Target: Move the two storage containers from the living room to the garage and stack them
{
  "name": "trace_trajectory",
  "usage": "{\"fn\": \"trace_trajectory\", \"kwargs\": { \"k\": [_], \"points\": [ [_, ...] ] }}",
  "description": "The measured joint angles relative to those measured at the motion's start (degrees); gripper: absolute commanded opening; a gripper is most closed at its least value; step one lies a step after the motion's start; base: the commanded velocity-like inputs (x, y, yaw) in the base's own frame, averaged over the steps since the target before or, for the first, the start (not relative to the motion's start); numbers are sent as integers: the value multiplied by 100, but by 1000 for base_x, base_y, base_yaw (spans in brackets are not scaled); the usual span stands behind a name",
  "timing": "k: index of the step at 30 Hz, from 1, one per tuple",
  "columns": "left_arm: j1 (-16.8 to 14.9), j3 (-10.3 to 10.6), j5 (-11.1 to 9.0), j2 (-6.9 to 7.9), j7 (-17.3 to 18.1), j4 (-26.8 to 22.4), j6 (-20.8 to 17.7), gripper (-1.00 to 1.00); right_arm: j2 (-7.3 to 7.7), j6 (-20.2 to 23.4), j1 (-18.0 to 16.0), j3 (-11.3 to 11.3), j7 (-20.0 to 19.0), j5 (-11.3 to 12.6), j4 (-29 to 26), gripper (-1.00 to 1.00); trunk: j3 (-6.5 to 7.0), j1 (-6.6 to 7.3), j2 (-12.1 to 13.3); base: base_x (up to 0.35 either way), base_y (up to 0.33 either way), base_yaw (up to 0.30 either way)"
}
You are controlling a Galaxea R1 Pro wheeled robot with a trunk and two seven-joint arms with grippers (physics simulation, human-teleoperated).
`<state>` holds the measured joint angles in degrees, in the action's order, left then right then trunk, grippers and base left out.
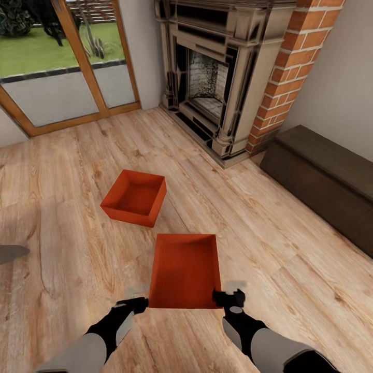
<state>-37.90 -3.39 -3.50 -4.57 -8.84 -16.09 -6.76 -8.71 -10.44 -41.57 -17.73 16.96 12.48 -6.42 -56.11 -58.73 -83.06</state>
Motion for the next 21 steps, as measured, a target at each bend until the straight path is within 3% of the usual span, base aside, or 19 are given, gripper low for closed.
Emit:
{"fn": "trace_trajectory", "kwargs": {
  "k": [5, 12, 16, 21],
  "points": [
    [-7, 17, 258, -136, -1, 32, 300, 100, -59, -73, 3, 6, 2, 2, 268, 100, 0, 0, 0, 0, 0, 0],
    [-7, 18, 289, -168, -28, 164, 362, 100, -54, -122, 37, 34, -31, 83, 347, 100, 0, 0, 0, 0, 0, 0],
    [-7, 18, 294, -175, -54, 183, 367, 100, -33, -678, 275, 50, -64, 254, 402, 100, 0, 0, 0, 0, 0, 0],
    [-8, 25, 302, -164, -63, 190, 373, 100, -14, -859, 332, 48, -69, 279, 452, 100, 0, 0, 0, 0, 0, 0]
  ]
}}
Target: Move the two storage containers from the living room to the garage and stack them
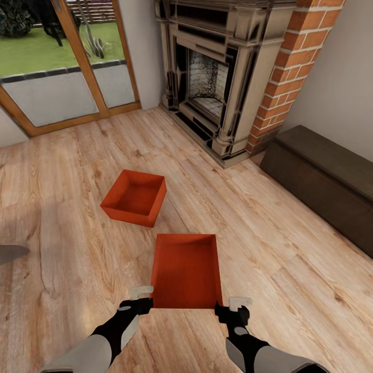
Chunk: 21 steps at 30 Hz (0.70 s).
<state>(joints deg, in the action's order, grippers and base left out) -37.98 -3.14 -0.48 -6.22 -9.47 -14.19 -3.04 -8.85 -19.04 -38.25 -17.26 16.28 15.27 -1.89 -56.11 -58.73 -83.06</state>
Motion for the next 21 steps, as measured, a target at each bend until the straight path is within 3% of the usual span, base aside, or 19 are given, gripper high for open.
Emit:
{"fn": "trace_trajectory", "kwargs": {
  "k": [21],
  "points": [
    [0, 9, 11, 7, -4, 198, 32, 100, 7, 47, 10, -16, -43, -44, 9, 100, 0, 0, 0, 0, 0, 0]
  ]
}}
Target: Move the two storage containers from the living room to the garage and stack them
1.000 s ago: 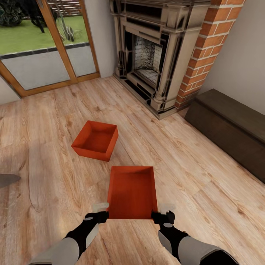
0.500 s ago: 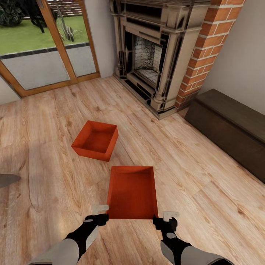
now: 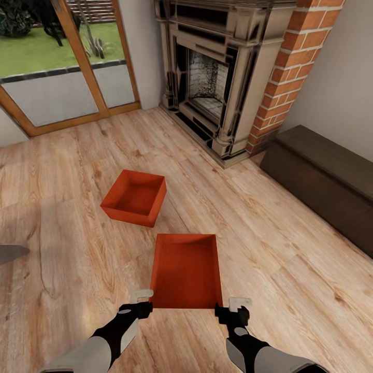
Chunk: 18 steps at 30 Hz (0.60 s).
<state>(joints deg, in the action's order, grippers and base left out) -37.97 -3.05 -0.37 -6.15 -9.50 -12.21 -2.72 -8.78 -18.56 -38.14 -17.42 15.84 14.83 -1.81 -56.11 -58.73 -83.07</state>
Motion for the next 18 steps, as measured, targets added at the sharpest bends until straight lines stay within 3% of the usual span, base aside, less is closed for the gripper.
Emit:
{"fn": "trace_trajectory", "kwargs": {
  "k": [4, 18],
  "points": [
    [0, 0, 5, 9, 0, 7, 1, 100, -3, 5, -2, -10, 3, -4, 0, 100, 0, 0, 0, 10, 0, 0],
    [0, 8, 14, 41, 9, 11, 9, 100, 15, 11, -1, -34, -212, -12, 0, 100, 0, 1, 0, 158, 0, 0]
  ]
}}
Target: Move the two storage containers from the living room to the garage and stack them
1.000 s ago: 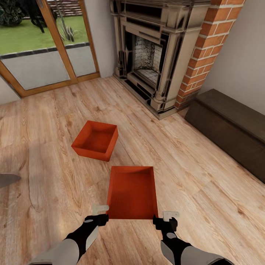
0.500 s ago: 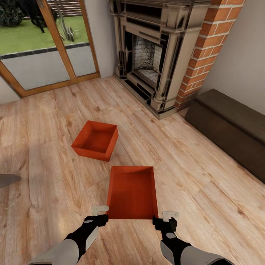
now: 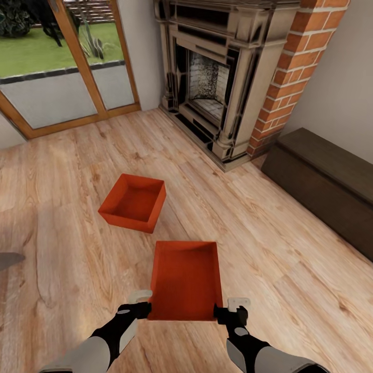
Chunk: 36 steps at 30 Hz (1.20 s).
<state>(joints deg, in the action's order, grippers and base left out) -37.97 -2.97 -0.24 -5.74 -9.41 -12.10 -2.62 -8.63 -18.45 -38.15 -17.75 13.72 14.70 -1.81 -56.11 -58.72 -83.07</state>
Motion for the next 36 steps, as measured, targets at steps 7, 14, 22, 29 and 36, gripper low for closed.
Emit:
{"fn": "trace_trajectory", "kwargs": {
  "k": [7, 14, 22, 29, 36],
  "points": [
    [0, 0, 0, -2, 0, 0, -5, 100, 3, 0, 2, 5, 0, 0, 0, 100, 0, -1, 0, 27, 0, 0],
    [0, 0, 0, 3, 0, 0, -5, 100, -4, -27, 2, -3, 0, -2, 0, 100, 0, 1, 0, 144, 0, 0],
    [0, 0, 0, 6, 0, 0, -2, 100, -5, -57, 3, -4, -1, -3, 0, 100, 0, 0, 0, 140, 0, 0],
    [0, 0, -11, -23, -1, 82, -4, 100, -5, -62, 3, -4, -1, 0, 0, 100, 0, -1, 0, 9, 0, 0],
    [0, -7, -55, -37, -8, 142, -1, 100, -5, -62, 2, -4, -1, 0, 0, 100, 0, -1, 0, 0, 0, 0]
  ]
}}
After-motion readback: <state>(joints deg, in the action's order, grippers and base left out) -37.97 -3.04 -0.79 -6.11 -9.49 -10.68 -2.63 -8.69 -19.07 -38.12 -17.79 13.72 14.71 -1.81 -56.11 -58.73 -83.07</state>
